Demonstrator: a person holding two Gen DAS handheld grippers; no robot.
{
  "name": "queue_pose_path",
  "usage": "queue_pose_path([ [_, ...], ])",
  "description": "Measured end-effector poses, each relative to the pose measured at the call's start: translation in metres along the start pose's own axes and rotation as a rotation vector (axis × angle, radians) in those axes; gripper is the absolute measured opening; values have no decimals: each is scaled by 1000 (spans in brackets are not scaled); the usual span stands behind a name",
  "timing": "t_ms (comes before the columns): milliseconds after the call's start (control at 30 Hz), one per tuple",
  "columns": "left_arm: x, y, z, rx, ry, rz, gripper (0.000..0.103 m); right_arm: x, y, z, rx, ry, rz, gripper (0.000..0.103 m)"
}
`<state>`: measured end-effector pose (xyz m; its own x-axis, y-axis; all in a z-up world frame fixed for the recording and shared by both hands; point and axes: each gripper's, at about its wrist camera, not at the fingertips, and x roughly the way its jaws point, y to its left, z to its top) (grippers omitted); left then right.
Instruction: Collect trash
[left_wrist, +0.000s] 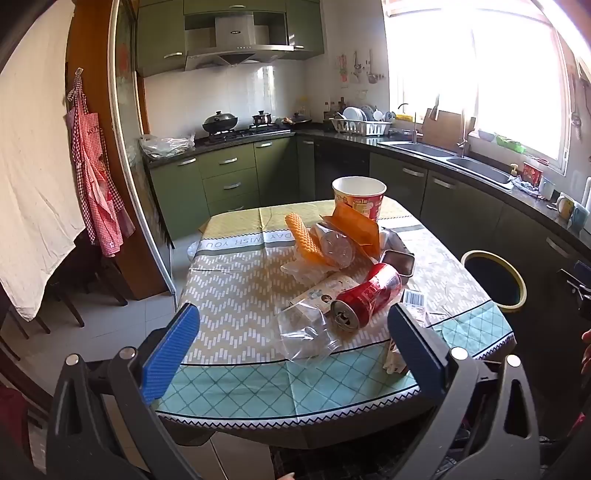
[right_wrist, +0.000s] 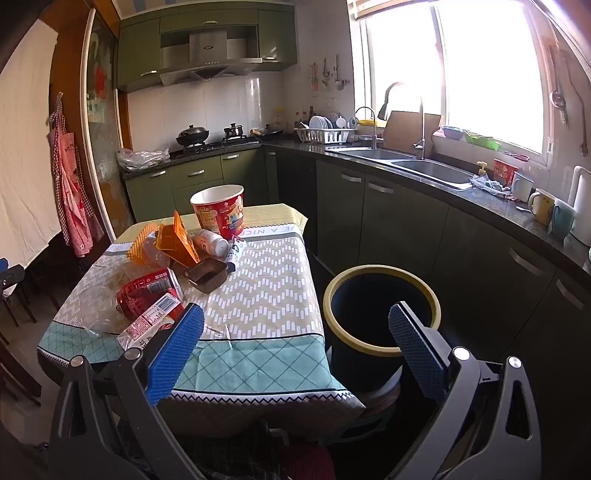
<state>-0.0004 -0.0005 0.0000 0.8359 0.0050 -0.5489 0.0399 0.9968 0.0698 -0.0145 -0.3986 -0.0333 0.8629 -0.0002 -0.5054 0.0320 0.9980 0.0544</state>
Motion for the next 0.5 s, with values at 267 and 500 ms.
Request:
queue_pose_path([
  [267, -3, 1, 0, 1, 5, -2, 97, -1, -1, 1, 4, -4, 4, 99],
  [500, -3, 0, 1, 5, 9, 0, 97, -1, 1, 1, -1, -2, 1, 99],
])
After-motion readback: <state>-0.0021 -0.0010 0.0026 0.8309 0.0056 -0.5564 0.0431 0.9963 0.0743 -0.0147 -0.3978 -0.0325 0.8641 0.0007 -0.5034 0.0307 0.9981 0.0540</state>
